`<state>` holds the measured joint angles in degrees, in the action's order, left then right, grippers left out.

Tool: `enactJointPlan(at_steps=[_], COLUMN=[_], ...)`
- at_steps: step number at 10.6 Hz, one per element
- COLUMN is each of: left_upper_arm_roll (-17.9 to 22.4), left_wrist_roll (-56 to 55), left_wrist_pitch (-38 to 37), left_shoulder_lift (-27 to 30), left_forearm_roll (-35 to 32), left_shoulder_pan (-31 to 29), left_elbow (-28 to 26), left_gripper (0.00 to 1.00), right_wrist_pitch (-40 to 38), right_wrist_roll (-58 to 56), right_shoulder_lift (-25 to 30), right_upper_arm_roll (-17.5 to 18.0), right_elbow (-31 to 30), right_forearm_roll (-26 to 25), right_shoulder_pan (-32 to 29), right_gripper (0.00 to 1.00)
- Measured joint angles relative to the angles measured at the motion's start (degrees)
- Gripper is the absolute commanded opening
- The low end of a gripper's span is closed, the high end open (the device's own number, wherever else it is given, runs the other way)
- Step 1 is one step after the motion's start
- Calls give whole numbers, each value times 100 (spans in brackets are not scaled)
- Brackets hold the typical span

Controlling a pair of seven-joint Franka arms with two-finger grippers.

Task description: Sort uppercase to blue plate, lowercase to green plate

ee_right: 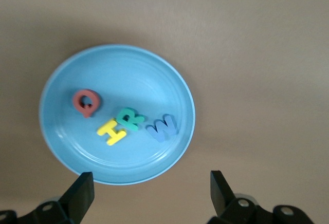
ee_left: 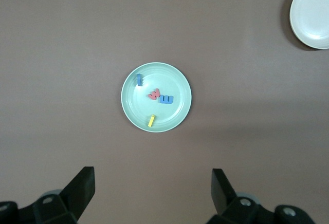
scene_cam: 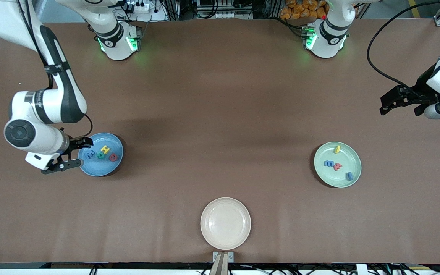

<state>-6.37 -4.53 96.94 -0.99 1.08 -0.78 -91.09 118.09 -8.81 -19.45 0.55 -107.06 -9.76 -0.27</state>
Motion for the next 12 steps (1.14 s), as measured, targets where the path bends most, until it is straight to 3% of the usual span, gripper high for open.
enactJointPlan(at_steps=[3, 7, 10, 12], left_upper_arm_roll=[42, 66, 66, 65], left_wrist_roll=[0, 0, 0, 0], left_wrist_pitch=[-1, -2, -2, -4], left_shoulder_lift=[5, 5, 2, -3], left_forearm_roll=[0, -17, -18, -18], left_shoulder_pan=[-20, -32, -33, -32], left_elbow=[230, 261, 260, 259], left_gripper=[100, 100, 100, 100], right_wrist_pitch=[-212, -178, -287, -978], right_wrist_roll=[-94, -193, -375, -648], right_shoulder_lift=[626, 1452, 1905, 2082], right_upper_arm_roll=[-263, -305, -397, -691], right_elbow=[-57, -282, -100, 399], right_forearm_roll=[447, 483, 970, 1256], right_shoulder_pan=[230, 345, 381, 447], right_gripper=[100, 100, 100, 100])
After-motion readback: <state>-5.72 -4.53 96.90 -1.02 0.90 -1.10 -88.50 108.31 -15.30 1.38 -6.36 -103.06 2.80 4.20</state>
